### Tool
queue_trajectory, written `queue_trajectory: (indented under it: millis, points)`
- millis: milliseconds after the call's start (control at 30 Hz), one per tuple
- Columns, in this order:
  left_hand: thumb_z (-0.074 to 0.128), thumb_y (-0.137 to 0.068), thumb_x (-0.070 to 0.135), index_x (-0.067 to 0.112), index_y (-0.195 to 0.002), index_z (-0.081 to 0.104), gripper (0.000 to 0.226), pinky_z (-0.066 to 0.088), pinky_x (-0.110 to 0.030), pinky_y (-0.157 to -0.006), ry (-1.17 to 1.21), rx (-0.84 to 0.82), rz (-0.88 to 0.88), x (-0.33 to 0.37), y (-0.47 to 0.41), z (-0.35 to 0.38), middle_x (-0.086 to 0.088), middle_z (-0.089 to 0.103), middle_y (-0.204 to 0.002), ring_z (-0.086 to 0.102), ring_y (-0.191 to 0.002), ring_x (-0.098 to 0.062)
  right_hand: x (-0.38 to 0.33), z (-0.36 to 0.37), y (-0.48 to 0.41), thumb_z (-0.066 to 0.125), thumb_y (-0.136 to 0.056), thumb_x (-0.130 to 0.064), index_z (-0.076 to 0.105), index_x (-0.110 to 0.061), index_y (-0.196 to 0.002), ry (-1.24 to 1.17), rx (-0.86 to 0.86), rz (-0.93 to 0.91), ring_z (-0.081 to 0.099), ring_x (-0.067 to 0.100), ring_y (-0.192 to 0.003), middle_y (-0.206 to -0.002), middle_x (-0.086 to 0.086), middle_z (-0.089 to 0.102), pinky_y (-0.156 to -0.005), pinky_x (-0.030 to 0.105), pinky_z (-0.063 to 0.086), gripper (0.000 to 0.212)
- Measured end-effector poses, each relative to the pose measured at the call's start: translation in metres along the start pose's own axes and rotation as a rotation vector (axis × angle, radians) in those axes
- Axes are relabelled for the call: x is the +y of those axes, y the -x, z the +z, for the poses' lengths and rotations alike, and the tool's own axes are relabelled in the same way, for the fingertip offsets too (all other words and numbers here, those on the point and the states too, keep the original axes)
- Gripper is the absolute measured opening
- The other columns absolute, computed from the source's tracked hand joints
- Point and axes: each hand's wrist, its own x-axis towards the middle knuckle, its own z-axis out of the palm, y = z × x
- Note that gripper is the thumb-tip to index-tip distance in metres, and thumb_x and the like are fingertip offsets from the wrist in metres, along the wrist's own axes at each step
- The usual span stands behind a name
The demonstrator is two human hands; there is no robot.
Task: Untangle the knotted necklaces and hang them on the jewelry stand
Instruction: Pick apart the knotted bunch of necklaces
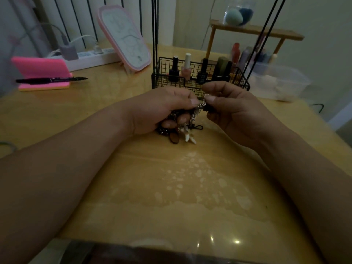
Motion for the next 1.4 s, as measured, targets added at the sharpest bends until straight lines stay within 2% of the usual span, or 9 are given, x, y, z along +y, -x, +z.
queue_trajectory:
  millis: [200, 367, 567, 700, 867, 933, 1100, 1200, 1400]
  points:
    - [0.057, -0.104, 0.039, 0.018, -0.09, 0.064, 0.026, 0.031, -0.021, -0.048, -0.123, 0.057, 0.03, 0.006, 0.004, 0.006, -0.001, 0.051, -0.065, 0.039, -0.051, -0.009, 0.001, -0.001, 0.0, 0.071, -0.086, -0.002, 0.066, -0.015, -0.115, 0.089, 0.024, -0.078, 0.064, 0.02, -0.095, -0.1, 0.0, 0.07, -0.081, 0.035, 0.05, 0.033]
    - [0.061, -0.103, 0.017, 0.004, -0.099, 0.061, 0.013, 0.031, -0.017, -0.045, -0.143, 0.123, 0.079, 0.002, 0.001, 0.008, 0.0, 0.046, -0.06, 0.038, -0.05, -0.008, 0.003, 0.0, 0.0, 0.071, -0.091, -0.005, 0.066, -0.016, -0.121, 0.143, 0.042, -0.089, 0.068, 0.022, -0.101, -0.103, 0.0, 0.072, -0.089, 0.039, 0.052, 0.033]
    - [0.059, -0.102, 0.012, 0.008, -0.093, 0.063, 0.011, 0.04, -0.019, -0.048, -0.126, 0.307, 0.147, -0.001, -0.002, 0.009, -0.004, 0.057, -0.066, 0.051, -0.059, -0.014, 0.002, 0.0, 0.0, 0.068, -0.092, 0.0, 0.064, -0.014, -0.129, 0.14, 0.001, 0.019, 0.072, 0.014, -0.093, -0.105, 0.003, 0.075, -0.074, 0.025, 0.055, 0.04]
    - [0.056, -0.104, 0.009, 0.005, -0.1, 0.06, 0.007, 0.044, -0.018, -0.048, 0.045, 0.446, 0.223, 0.003, -0.002, 0.006, 0.003, 0.064, -0.083, 0.058, -0.058, -0.005, 0.0, -0.006, 0.0, 0.066, -0.094, 0.004, 0.066, -0.017, -0.13, 0.172, 0.004, 0.067, 0.074, 0.012, -0.093, -0.115, 0.007, 0.076, -0.073, 0.025, 0.055, 0.042]
    - [0.053, -0.102, 0.015, 0.011, -0.091, 0.06, 0.013, 0.04, -0.04, -0.07, 0.14, 0.304, 0.185, 0.001, 0.0, -0.005, 0.005, 0.065, -0.095, 0.044, -0.051, -0.004, -0.006, -0.014, -0.001, 0.057, -0.1, 0.004, 0.065, -0.02, -0.133, 0.16, 0.123, 0.035, 0.071, 0.012, -0.098, -0.119, 0.003, 0.075, -0.078, 0.027, 0.053, 0.042]
    - [0.052, -0.104, 0.02, 0.011, -0.091, 0.061, 0.018, 0.038, -0.031, -0.062, 0.026, 0.237, 0.163, 0.002, 0.002, -0.004, 0.006, 0.063, -0.084, 0.043, -0.053, -0.005, -0.007, -0.016, -0.001, 0.054, -0.101, 0.003, 0.065, -0.02, -0.133, 0.113, 0.171, 0.011, 0.068, 0.016, -0.106, -0.123, 0.003, 0.074, -0.081, 0.029, 0.051, 0.041]
    - [0.054, -0.102, 0.006, 0.005, -0.112, 0.061, 0.013, 0.037, -0.019, -0.051, -0.128, 0.306, 0.101, 0.006, 0.001, -0.001, 0.002, 0.055, -0.093, 0.046, -0.054, 0.001, -0.01, -0.015, -0.001, 0.05, -0.101, 0.004, 0.064, -0.018, -0.134, -0.054, 0.206, -0.049, 0.068, 0.016, -0.106, -0.124, 0.005, 0.074, -0.077, 0.026, 0.051, 0.041]
    - [0.062, -0.099, 0.011, 0.02, -0.118, 0.066, 0.021, 0.045, -0.017, -0.056, -0.304, 0.285, 0.077, 0.001, 0.001, -0.004, -0.011, 0.066, -0.098, 0.057, -0.065, -0.002, -0.011, -0.016, -0.001, 0.048, -0.102, 0.003, 0.064, -0.018, -0.133, -0.109, 0.221, -0.066, 0.07, 0.011, -0.1, -0.12, 0.002, 0.076, -0.074, 0.023, 0.052, 0.04]
    - [0.066, -0.1, 0.017, 0.021, -0.11, 0.073, 0.013, 0.052, -0.015, -0.066, -0.339, 0.217, 0.058, 0.0, 0.001, -0.005, 0.009, 0.076, -0.087, 0.069, -0.075, -0.003, -0.011, -0.018, -0.003, 0.049, -0.103, 0.001, 0.067, -0.016, -0.13, -0.139, 0.287, -0.012, 0.069, 0.011, -0.097, -0.116, 0.002, 0.077, -0.07, 0.021, 0.052, 0.037]
